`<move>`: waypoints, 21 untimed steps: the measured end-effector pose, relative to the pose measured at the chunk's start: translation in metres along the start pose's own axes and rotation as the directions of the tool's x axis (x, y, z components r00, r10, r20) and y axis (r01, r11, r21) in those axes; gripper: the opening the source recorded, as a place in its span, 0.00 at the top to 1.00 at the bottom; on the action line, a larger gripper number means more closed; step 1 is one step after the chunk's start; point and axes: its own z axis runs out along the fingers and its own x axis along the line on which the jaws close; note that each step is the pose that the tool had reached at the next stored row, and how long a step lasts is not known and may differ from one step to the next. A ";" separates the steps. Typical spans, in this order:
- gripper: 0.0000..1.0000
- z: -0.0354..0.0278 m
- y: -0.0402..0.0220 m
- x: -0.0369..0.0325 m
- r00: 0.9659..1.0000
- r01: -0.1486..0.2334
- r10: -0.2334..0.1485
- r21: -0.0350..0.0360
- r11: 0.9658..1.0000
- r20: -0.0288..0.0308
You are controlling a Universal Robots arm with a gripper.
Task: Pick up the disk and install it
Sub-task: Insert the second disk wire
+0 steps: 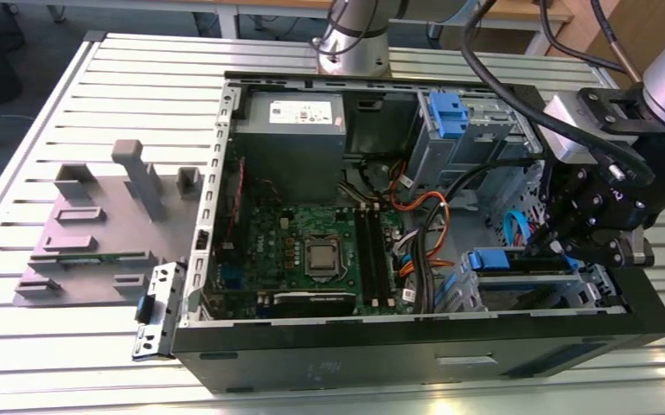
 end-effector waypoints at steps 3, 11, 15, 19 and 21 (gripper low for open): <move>0.84 0.0014 -0.0001 0.0001 1.000 0.000 0.000 0.000 1.000 0.002; 0.84 0.0039 -0.0001 0.0005 1.000 0.000 0.000 0.000 1.000 0.010; 0.84 0.0039 -0.0001 0.0006 1.000 0.000 0.000 0.000 1.000 0.010; 0.83 0.0040 -0.0001 0.0007 1.000 0.000 0.000 0.000 1.000 0.010; 0.77 0.0039 -0.0001 0.0007 1.000 0.000 0.000 0.000 1.000 0.010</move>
